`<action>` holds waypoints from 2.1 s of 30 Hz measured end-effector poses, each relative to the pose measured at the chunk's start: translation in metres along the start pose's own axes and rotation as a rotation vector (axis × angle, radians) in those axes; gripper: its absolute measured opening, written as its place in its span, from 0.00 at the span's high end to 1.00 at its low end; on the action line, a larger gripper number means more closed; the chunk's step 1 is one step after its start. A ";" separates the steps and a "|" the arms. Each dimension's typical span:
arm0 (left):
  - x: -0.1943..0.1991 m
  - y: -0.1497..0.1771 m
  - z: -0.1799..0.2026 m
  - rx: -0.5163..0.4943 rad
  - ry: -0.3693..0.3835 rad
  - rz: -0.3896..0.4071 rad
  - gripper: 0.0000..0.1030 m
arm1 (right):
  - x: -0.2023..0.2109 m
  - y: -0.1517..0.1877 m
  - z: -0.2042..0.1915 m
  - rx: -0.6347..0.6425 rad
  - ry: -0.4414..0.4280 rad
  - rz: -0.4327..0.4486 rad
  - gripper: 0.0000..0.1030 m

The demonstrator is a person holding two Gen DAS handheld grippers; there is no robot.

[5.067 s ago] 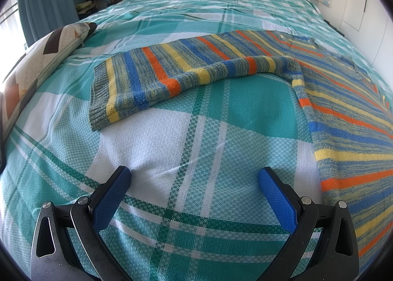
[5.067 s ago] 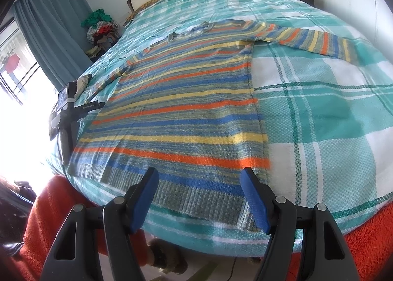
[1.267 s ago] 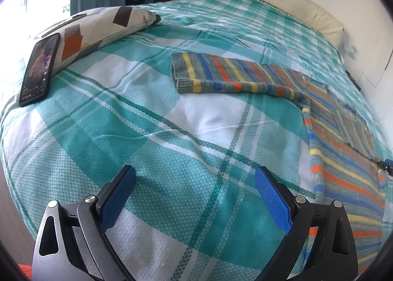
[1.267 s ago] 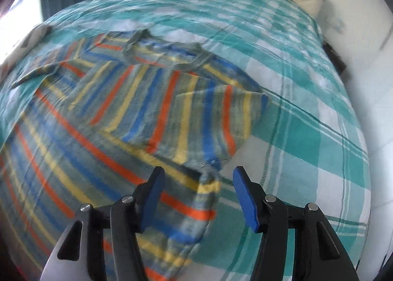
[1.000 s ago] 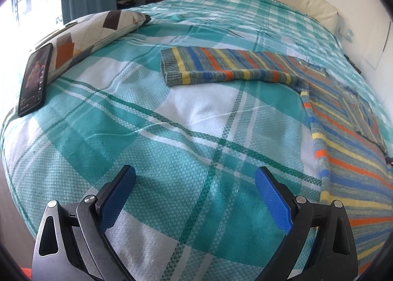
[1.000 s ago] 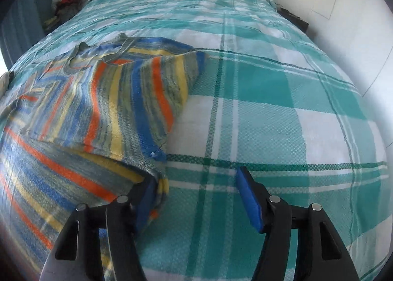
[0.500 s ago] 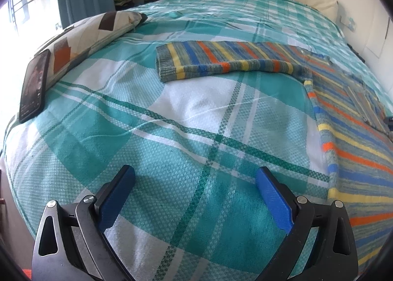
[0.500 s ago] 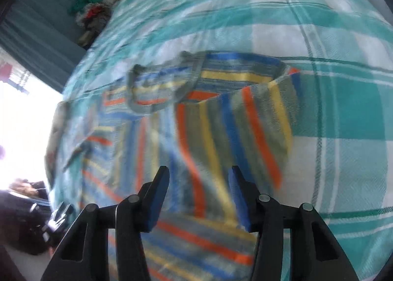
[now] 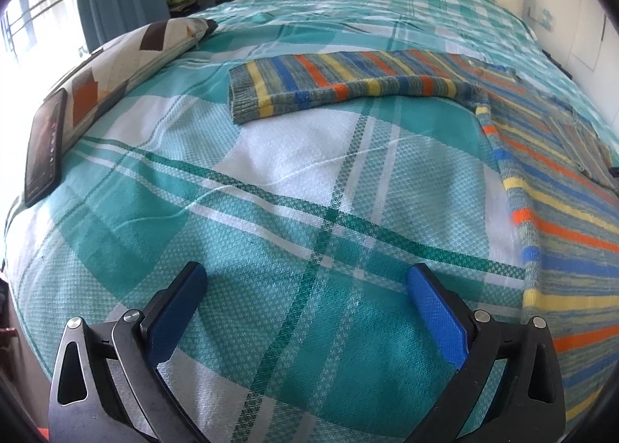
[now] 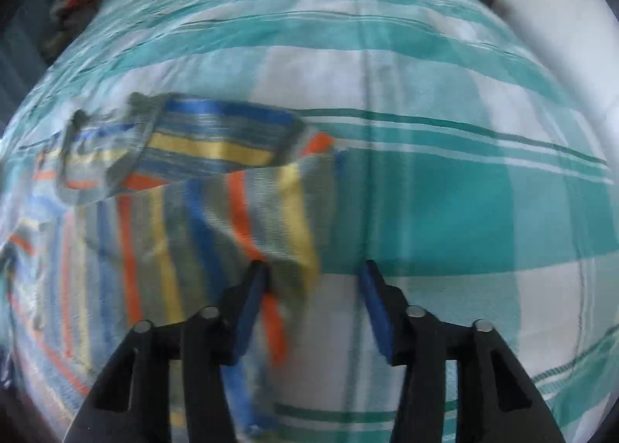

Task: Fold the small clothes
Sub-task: 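Lay the sleeve across the sweater body with the right gripper and release, then grasp the side edge of the sweater body with the left gripper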

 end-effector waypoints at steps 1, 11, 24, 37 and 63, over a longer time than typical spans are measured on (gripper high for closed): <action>-0.001 0.000 0.000 0.000 0.002 0.002 0.00 | 0.007 0.003 0.007 -0.045 0.018 0.023 0.44; -0.002 0.001 0.000 0.000 0.002 0.005 0.00 | 0.107 0.123 -0.039 0.133 -0.345 0.044 0.45; 0.040 0.015 0.016 -0.025 0.075 0.028 0.01 | 0.189 0.279 -0.047 0.129 -0.335 0.219 0.42; 0.114 0.024 0.077 -0.063 0.332 -0.086 0.01 | 0.237 0.293 -0.069 0.270 -0.415 0.335 0.39; -0.024 -0.115 -0.049 0.264 0.178 -0.110 0.02 | 0.191 0.301 -0.061 0.239 -0.374 0.233 0.39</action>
Point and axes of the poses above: each gripper's, at about its wrist camera, not at the fingertips, and x roughly against the way its jaws point, z to its right, y to its underside, the point moved 4 cm from there along -x, roughly the way its jaws point, and after that the axes turned 1 degree about y, right-handed, at the moved point
